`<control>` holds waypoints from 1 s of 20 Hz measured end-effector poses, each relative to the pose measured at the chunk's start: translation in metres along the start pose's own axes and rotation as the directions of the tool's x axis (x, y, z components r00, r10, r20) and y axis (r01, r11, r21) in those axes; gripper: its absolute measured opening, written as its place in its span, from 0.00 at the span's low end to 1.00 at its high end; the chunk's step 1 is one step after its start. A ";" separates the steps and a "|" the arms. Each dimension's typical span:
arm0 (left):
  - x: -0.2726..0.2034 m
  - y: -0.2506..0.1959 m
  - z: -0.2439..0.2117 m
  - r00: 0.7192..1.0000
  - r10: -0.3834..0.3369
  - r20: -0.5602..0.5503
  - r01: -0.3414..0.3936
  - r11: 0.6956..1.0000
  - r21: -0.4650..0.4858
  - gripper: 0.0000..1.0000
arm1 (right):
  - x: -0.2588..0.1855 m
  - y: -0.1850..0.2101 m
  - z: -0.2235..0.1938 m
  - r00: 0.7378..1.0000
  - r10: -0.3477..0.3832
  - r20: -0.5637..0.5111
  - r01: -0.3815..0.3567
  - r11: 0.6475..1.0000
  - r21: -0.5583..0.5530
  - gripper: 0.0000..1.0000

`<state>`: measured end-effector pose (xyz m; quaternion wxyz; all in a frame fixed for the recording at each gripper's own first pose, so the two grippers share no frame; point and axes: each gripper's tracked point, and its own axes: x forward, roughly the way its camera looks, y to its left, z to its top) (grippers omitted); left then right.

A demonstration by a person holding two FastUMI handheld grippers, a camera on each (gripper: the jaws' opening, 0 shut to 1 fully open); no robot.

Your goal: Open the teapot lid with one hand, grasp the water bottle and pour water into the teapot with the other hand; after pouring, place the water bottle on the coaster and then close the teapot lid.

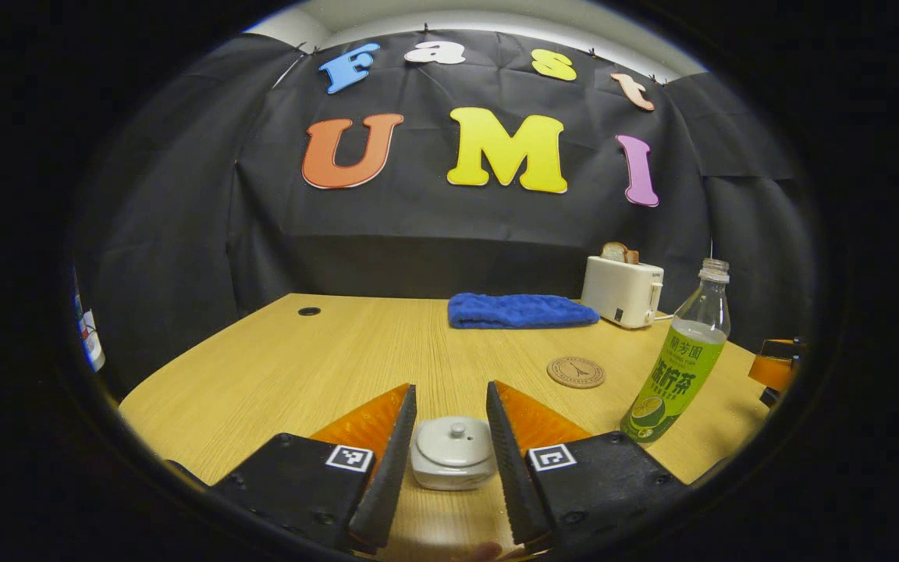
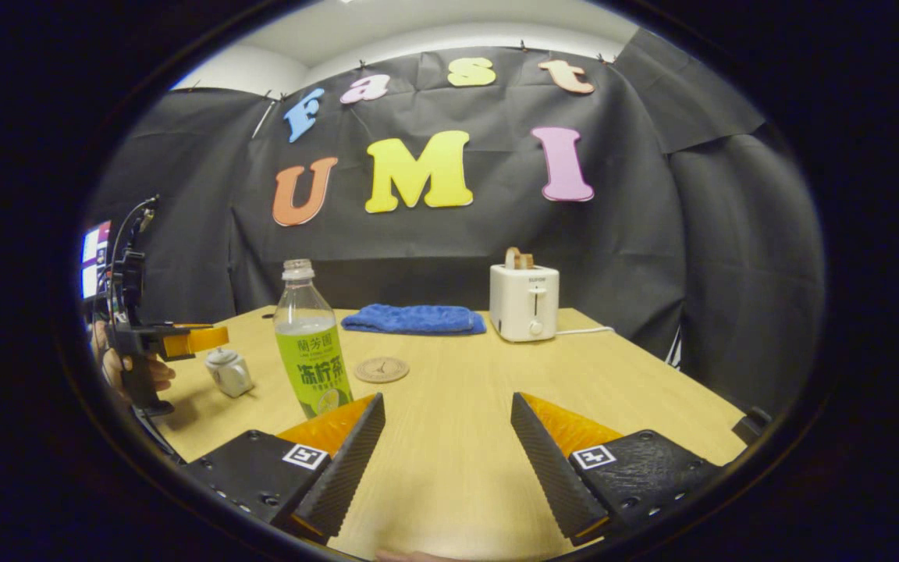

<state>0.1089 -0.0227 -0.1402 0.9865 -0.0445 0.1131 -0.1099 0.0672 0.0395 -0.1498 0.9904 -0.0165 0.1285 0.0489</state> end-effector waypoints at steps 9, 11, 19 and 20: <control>0.003 0.002 -0.004 1.000 0.019 0.004 -0.019 0.998 0.054 0.08 | 0.003 0.023 -0.002 0.999 0.042 0.009 -0.041 0.998 -0.057 0.98; 0.002 0.003 -0.002 0.999 0.031 0.009 -0.031 0.998 0.057 0.04 | 0.001 0.031 -0.002 0.998 0.054 0.012 -0.053 0.996 -0.069 0.98; -0.022 -0.006 0.033 0.997 0.020 0.077 -0.025 0.998 0.061 0.03 | 0.002 0.071 -0.003 0.991 0.131 0.028 -0.129 0.989 -0.071 0.97; -0.026 -0.005 0.036 0.996 0.026 0.080 -0.031 0.998 0.063 0.03 | 0.004 0.079 -0.002 0.989 0.145 0.027 -0.143 0.988 -0.067 0.97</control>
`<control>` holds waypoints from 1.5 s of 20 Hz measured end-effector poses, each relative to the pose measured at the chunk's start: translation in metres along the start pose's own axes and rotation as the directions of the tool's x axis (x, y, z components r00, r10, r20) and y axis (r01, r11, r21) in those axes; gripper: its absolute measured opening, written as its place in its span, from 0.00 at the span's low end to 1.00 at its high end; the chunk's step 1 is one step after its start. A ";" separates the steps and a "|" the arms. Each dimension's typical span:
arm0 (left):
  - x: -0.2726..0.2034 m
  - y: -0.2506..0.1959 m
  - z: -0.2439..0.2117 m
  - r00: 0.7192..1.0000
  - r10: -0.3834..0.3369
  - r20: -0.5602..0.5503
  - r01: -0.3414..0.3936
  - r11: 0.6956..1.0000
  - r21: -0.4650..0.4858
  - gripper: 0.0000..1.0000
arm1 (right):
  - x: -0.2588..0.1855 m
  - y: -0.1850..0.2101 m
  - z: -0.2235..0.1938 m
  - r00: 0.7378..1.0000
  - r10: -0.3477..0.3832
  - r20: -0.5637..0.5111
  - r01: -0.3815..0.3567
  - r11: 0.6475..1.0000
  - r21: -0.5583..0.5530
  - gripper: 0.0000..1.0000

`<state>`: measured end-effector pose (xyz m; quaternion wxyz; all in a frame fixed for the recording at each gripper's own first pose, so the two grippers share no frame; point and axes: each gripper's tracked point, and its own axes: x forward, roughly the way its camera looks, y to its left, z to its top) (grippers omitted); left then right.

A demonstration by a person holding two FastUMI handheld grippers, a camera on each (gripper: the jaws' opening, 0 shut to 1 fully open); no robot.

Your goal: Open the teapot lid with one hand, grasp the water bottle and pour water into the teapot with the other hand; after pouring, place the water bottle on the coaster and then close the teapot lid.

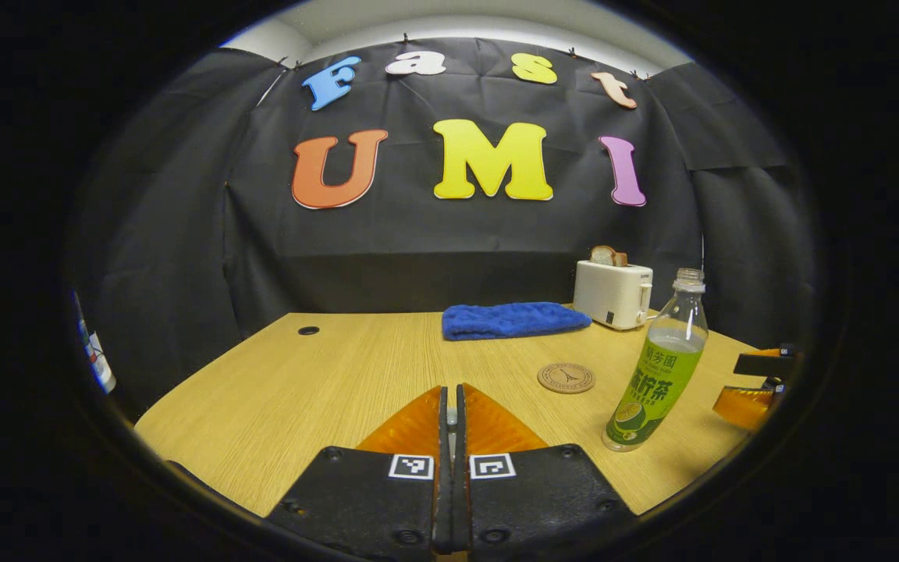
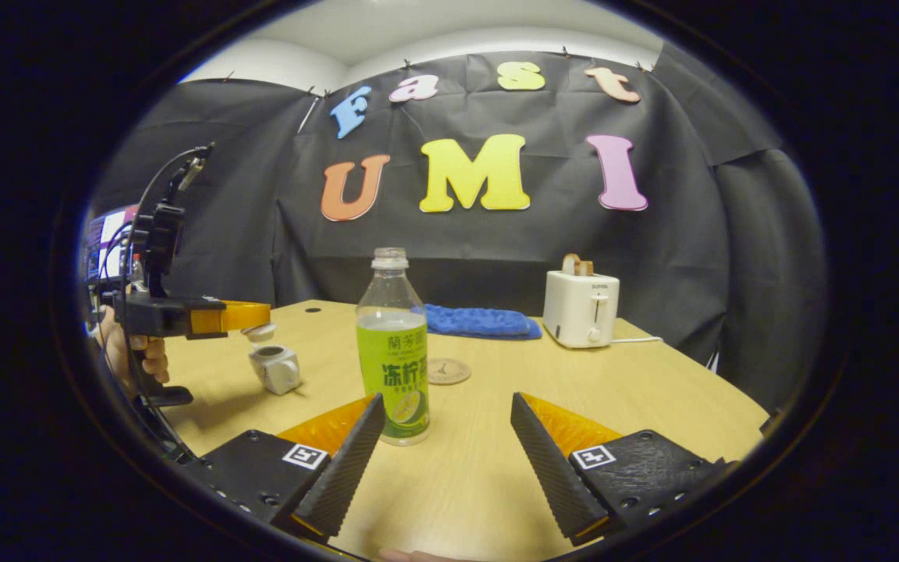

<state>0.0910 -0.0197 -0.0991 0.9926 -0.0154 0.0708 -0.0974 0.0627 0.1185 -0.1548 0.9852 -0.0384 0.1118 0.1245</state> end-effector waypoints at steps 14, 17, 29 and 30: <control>-0.040 -0.001 0.014 1.000 -0.007 0.022 0.006 0.999 0.033 0.02 | 0.084 0.033 -0.013 0.993 0.033 -0.114 -0.018 0.991 0.135 0.93; -0.042 0.005 0.009 1.000 0.002 0.009 -0.002 1.000 0.016 0.03 | 0.090 0.025 -0.011 0.993 0.014 -0.119 0.004 0.989 0.146 0.79; -0.058 0.016 0.005 1.000 -0.008 0.024 0.007 1.000 0.012 0.03 | 0.084 0.014 0.008 0.979 -0.186 -0.081 0.158 0.949 -0.271 0.72; -0.059 0.020 0.003 1.000 -0.004 0.024 0.004 1.000 0.013 0.03 | 0.085 0.018 0.009 0.978 -0.193 -0.076 0.158 0.930 -0.331 0.72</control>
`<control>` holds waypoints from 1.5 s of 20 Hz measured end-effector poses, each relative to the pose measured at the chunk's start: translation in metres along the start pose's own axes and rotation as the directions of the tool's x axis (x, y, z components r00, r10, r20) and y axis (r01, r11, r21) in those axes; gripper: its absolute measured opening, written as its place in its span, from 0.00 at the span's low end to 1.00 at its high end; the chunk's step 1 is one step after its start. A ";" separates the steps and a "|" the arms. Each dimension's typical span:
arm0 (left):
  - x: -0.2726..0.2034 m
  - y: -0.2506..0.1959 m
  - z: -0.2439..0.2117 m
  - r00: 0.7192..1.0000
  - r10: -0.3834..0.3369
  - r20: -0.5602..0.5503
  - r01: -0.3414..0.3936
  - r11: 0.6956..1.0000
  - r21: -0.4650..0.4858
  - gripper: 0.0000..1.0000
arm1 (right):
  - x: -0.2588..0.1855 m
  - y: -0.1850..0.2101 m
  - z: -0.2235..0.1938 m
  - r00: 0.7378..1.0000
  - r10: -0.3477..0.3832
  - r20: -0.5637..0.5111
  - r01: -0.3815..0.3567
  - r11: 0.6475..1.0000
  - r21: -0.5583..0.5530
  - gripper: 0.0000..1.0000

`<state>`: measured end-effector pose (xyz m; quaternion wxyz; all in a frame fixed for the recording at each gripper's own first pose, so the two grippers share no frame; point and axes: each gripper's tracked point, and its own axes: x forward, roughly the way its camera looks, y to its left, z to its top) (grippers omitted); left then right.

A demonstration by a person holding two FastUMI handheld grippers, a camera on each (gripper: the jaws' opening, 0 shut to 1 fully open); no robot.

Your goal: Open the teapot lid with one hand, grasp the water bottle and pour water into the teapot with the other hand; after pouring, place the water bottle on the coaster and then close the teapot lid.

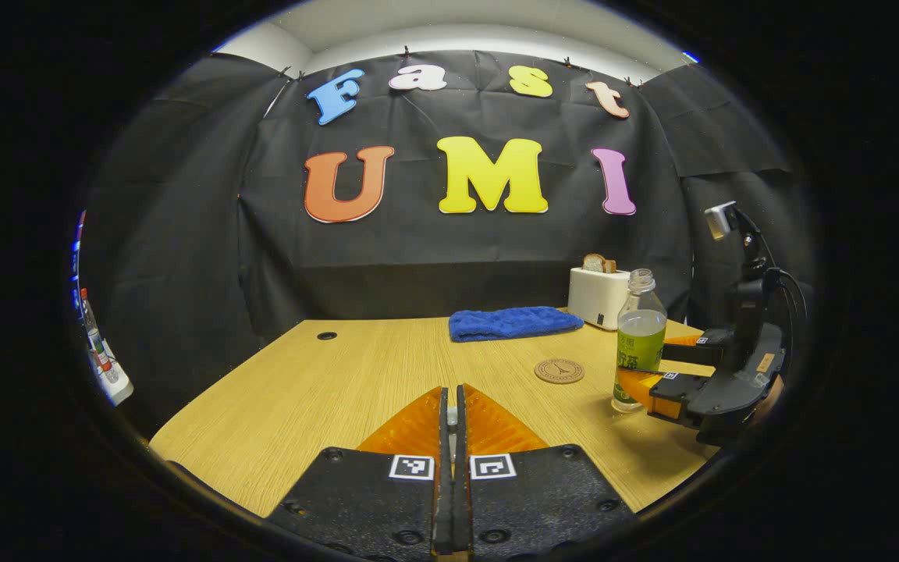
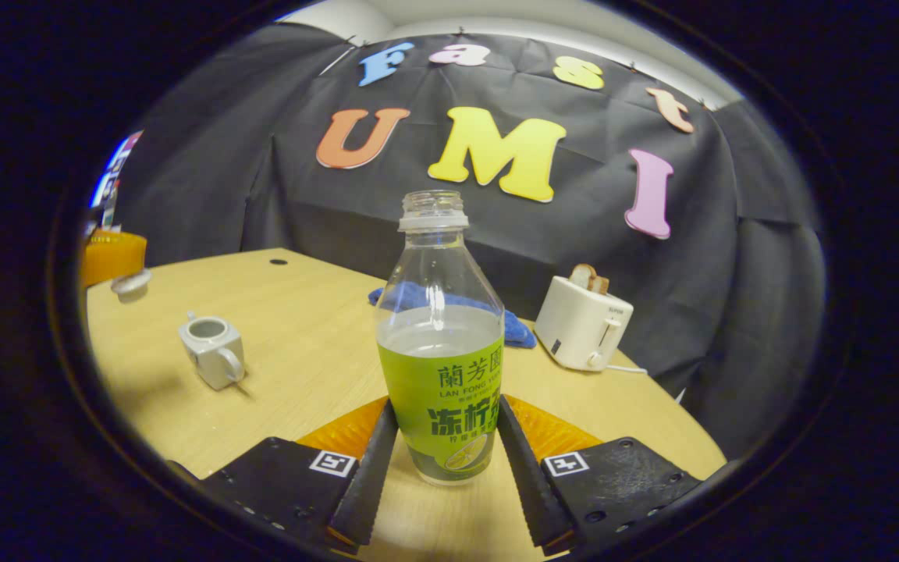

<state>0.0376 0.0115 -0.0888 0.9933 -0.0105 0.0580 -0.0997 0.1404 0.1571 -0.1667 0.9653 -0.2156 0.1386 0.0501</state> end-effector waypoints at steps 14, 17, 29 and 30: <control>-0.023 0.034 -0.012 0.999 0.009 0.031 -0.008 1.000 -0.013 0.03 | 0.021 0.050 0.041 0.993 -0.074 0.093 0.118 0.715 -0.689 0.73; -0.025 0.038 -0.014 0.999 0.004 0.040 -0.003 1.000 -0.015 0.03 | 0.025 0.062 0.048 0.990 -0.069 0.121 0.138 0.609 -0.781 0.74; -0.035 0.044 -0.020 0.998 -0.006 0.070 0.008 1.000 -0.029 0.03 | 0.021 0.070 0.066 0.961 -0.092 0.262 0.277 0.242 -0.930 0.74; -0.034 0.043 -0.021 0.998 -0.006 0.068 0.009 0.999 -0.033 0.03 | 0.021 0.071 0.068 0.957 -0.090 0.277 0.290 0.212 -0.933 0.72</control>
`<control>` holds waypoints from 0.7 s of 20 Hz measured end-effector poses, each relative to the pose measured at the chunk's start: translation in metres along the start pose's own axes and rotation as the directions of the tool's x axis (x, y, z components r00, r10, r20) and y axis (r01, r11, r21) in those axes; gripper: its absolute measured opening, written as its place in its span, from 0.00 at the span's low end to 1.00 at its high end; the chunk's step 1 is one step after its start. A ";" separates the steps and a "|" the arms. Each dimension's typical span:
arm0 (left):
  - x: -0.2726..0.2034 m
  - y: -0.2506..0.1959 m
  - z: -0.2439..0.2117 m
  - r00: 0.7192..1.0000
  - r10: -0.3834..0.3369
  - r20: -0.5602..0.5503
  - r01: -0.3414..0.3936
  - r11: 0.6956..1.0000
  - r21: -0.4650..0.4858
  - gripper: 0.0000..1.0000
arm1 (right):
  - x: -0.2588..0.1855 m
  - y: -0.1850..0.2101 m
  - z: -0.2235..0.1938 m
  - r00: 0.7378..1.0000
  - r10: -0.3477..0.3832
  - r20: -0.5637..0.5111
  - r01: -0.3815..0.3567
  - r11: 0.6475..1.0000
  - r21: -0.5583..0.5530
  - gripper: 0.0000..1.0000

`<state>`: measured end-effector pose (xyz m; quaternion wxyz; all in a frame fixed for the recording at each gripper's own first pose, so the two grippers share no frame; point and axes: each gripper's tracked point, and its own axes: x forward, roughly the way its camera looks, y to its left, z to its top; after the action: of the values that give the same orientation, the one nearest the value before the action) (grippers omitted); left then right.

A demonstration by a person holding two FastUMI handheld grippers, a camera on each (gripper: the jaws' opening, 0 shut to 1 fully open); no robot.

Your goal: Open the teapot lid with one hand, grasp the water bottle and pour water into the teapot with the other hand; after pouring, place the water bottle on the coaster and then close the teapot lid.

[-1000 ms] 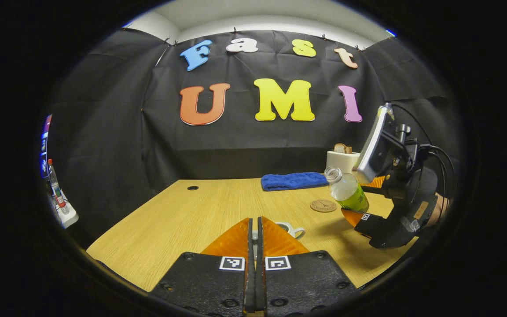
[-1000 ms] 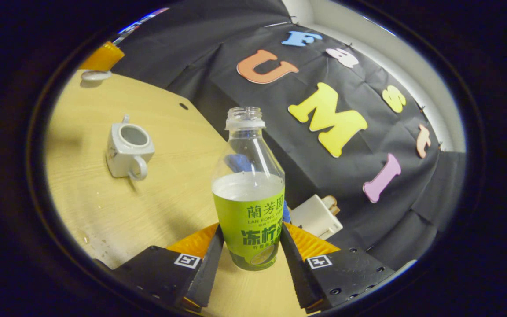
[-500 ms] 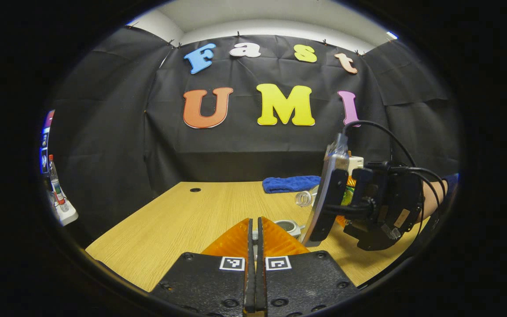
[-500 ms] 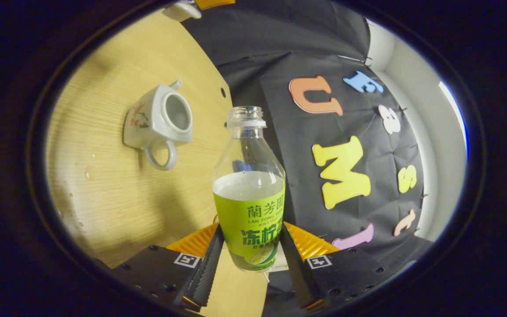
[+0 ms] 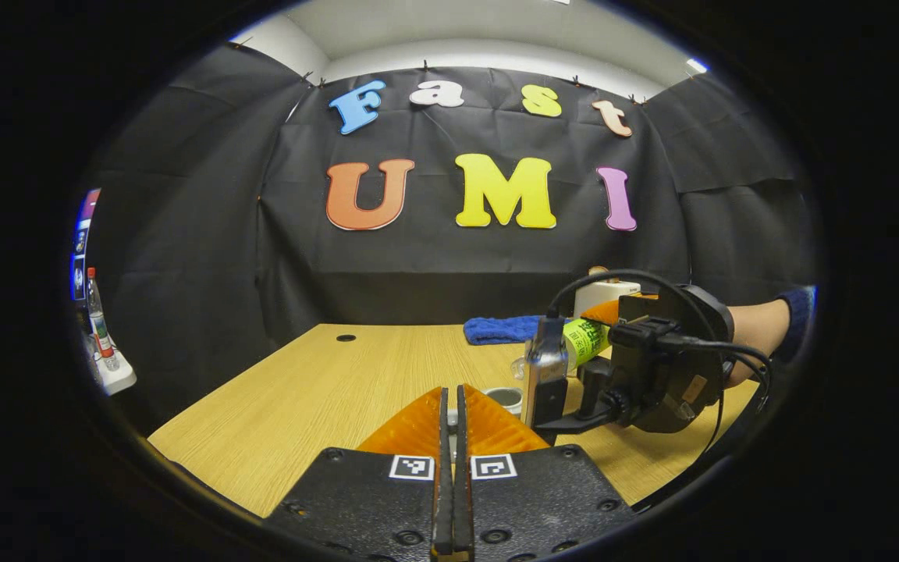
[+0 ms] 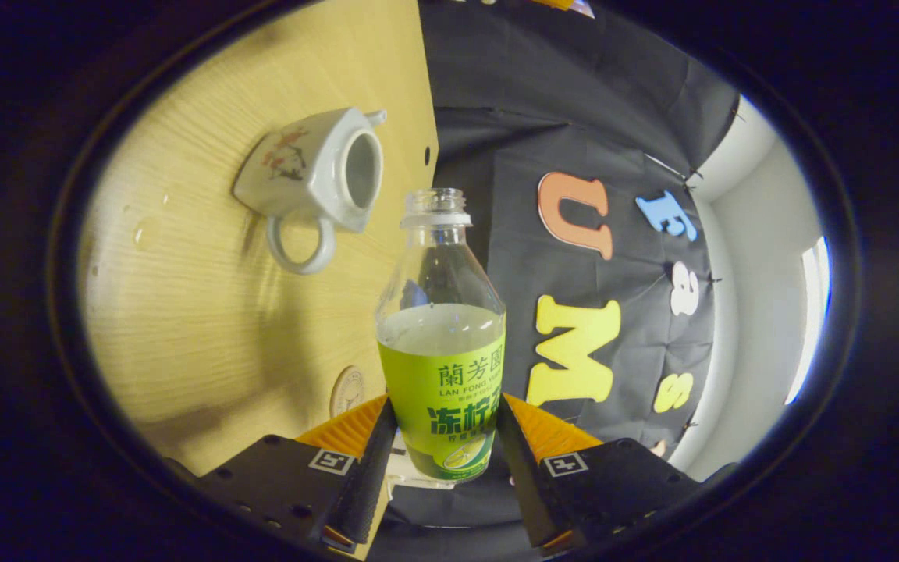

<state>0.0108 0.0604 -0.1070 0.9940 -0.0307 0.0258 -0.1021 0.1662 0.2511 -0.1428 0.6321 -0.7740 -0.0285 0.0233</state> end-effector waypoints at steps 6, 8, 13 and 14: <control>-0.001 0.001 -0.001 1.000 -0.006 0.003 0.006 1.000 -0.006 0.03 | 0.013 -0.019 0.007 0.995 -0.096 0.037 0.100 0.985 -0.141 0.74; -0.003 0.002 0.000 1.000 -0.006 0.008 0.006 1.000 -0.005 0.03 | 0.008 -0.019 0.010 0.992 -0.114 0.048 0.120 0.980 -0.160 0.72; -0.003 0.004 -0.001 1.000 -0.004 0.010 0.004 1.000 -0.004 0.03 | 0.007 -0.036 0.018 0.979 -0.187 0.081 0.202 0.949 -0.241 0.72; -0.003 0.004 -0.001 1.000 -0.005 0.012 0.005 1.000 -0.005 0.03 | 0.008 -0.041 0.019 0.976 -0.198 0.087 0.214 0.944 -0.250 0.72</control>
<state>0.0082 0.0648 -0.1078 0.9938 -0.0338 0.0200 -0.1042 0.1722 0.2787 -0.1067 0.5240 -0.8412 -0.1311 -0.0235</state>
